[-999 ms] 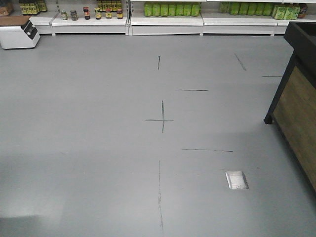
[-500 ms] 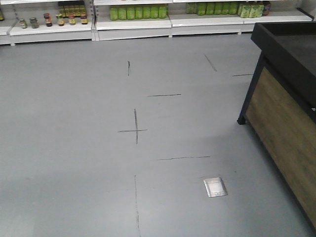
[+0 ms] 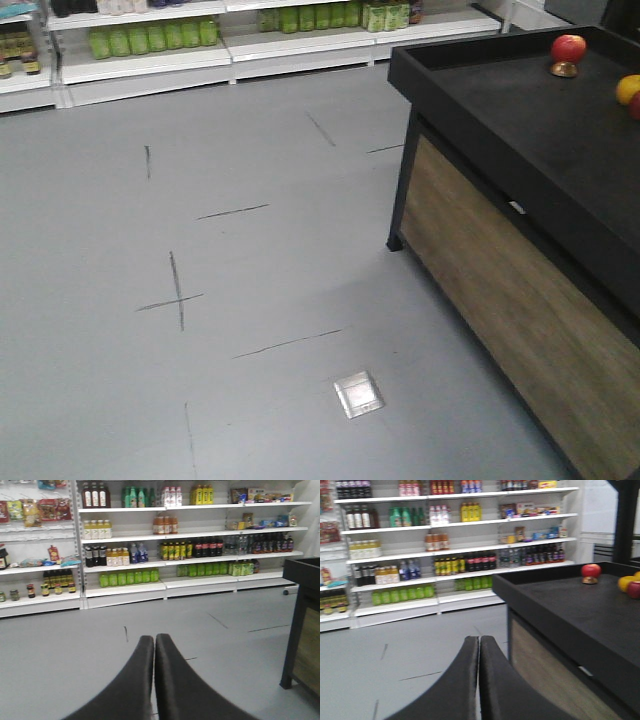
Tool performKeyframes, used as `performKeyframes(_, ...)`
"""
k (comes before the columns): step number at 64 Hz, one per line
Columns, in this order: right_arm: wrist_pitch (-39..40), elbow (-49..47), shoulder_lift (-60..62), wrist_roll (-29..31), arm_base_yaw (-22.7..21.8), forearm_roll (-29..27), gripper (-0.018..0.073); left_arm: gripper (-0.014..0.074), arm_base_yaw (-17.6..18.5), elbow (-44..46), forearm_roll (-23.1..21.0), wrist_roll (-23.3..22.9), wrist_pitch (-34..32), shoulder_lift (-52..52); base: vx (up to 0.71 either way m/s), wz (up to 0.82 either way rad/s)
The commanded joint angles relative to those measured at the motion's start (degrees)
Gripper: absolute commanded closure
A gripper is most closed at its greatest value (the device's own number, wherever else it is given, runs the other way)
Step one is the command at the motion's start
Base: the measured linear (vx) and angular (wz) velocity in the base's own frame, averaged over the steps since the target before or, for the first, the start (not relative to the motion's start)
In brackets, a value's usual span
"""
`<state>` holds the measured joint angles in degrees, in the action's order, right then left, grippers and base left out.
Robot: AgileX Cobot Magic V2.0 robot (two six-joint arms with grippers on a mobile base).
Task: Pick three apples into basket with both arms
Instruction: 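Turn the base toward the fruit table holding the light-blue basket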
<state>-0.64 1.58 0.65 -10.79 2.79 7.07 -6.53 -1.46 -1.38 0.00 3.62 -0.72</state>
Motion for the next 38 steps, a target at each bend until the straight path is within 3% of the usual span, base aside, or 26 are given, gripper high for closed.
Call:
performKeyframes(1,4.2,0.4,0.7,0.3,0.1,0.4,0.0564,0.0603,0.0,-0.9,-0.5,-0.5,-4.1,-0.9,0.19,-0.49)
performKeyframes(38,4.2,0.4,0.7,0.3,0.1,0.4,0.0564,0.0603,0.0,-0.9,-0.5,-0.5,-4.1,-0.9,0.15,-0.55)
